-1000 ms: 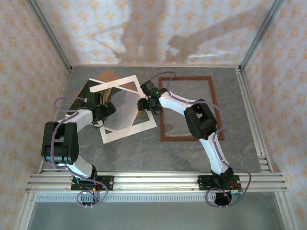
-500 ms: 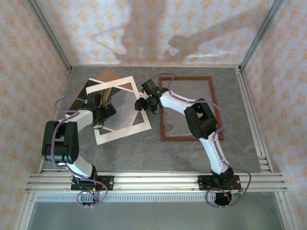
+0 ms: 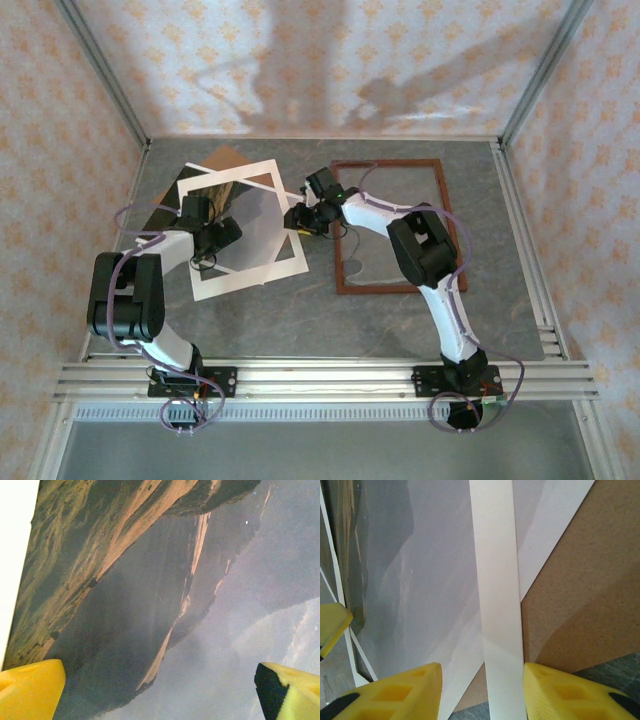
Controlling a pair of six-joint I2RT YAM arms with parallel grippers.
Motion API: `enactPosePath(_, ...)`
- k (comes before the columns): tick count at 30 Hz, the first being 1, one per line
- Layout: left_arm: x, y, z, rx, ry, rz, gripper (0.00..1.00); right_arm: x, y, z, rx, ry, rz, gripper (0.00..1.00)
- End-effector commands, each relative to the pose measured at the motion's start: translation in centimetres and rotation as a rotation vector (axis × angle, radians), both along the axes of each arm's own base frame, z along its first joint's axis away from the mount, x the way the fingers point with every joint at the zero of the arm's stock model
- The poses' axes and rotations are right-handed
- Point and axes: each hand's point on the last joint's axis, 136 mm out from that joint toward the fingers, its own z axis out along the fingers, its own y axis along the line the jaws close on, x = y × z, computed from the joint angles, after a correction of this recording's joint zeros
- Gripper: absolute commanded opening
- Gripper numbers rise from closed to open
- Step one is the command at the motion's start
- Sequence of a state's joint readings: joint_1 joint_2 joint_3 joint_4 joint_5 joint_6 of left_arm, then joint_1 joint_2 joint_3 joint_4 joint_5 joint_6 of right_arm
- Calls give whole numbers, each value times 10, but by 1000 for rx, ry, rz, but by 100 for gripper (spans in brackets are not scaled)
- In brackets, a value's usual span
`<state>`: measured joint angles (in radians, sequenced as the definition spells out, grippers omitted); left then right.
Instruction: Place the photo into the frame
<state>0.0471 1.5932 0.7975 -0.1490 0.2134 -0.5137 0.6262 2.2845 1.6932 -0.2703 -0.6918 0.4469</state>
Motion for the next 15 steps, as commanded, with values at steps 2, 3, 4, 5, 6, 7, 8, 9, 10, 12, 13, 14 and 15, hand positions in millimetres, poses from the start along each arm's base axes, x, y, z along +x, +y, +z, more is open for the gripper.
enactPosePath(2, 0, -6, 4, -8, -13, -29, 97, -9, 12, 27, 89, -19, 35, 41)
enactPosePath(3, 1, -6, 6, -10, -18, -28, 97, -9, 12, 28, 97, -19, 36, 41)
enactPosePath(4, 2, -6, 7, -11, -20, -29, 97, -10, 12, 29, 101, -19, 37, 40)
enactPosePath(5, 1, -7, 6, -14, -18, -27, 97, -11, 12, 28, 104, -19, 36, 39)
enactPosePath(6, 1, -7, 6, -15, -18, -28, 97, -11, 11, 29, 105, -21, 35, 38)
enactPosePath(7, 1, -7, 4, -16, -14, -28, 97, -11, 10, 30, 107, -22, 36, 37)
enactPosePath(8, 1, -7, 4, -19, -16, -28, 97, -12, 10, 31, 114, -22, 35, 36)
enactPosePath(9, 0, -7, 2, -20, -11, -26, 97, -12, 9, 31, 122, -18, 35, 35)
enactPosePath(10, 0, -8, 2, -21, -11, -27, 97, -12, 10, 32, 135, -14, 36, 34)
enactPosePath(12, -1, -8, 0, -25, -9, -27, 97, -13, 11, 33, 165, -8, 35, 32)
enactPosePath(13, 0, -8, 0, -26, -11, -27, 97, -13, 11, 35, 179, -6, 37, 31)
enactPosePath(14, -1, -9, 1, -28, -11, -27, 97, -14, 13, 37, 194, -8, 42, 29)
enactPosePath(15, 0, -9, 1, -28, -12, -26, 97, -15, 13, 38, 205, -8, 46, 28)
